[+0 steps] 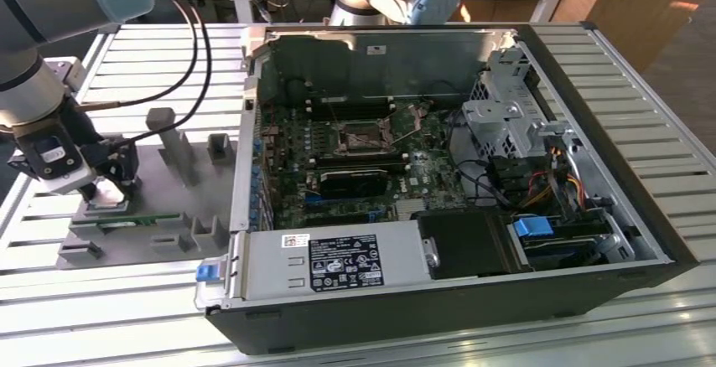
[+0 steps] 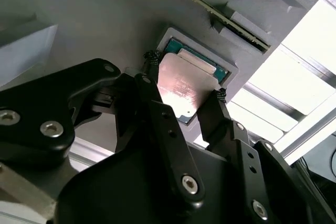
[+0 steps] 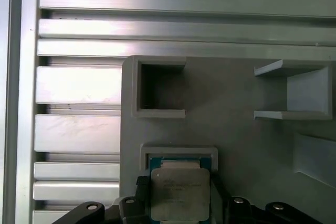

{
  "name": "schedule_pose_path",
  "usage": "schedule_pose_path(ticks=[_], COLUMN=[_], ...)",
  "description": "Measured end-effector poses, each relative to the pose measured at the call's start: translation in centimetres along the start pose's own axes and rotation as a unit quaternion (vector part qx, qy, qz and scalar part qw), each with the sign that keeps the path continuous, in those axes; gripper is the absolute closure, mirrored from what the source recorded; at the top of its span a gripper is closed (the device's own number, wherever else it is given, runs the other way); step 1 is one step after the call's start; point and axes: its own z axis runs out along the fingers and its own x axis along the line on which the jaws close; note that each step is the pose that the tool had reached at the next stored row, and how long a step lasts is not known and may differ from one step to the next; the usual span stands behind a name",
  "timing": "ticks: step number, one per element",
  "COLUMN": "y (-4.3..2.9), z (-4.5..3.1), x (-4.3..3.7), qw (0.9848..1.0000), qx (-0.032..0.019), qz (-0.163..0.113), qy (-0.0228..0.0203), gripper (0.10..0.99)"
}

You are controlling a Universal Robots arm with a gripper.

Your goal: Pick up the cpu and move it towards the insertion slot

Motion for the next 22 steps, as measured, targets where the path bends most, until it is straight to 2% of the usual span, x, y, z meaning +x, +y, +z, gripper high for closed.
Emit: schedule_pose_path(ticks=[5, 10, 18, 22], y=[0.02, 0.04, 0.08, 0.1], z=[-0.78, -1.94, -4.29, -5.76], x=[-0.02, -0.05, -0.1, -0.14], qw=[1.0, 1.0, 1.0, 1.0], qx=[0.0, 0.0, 0.0, 0.0], qz=[0.0, 0.0, 0.0, 0.0], qy=[0.0, 0.0, 0.0001, 0.0], gripper=[0.549, 0.549, 0.549, 0.549])
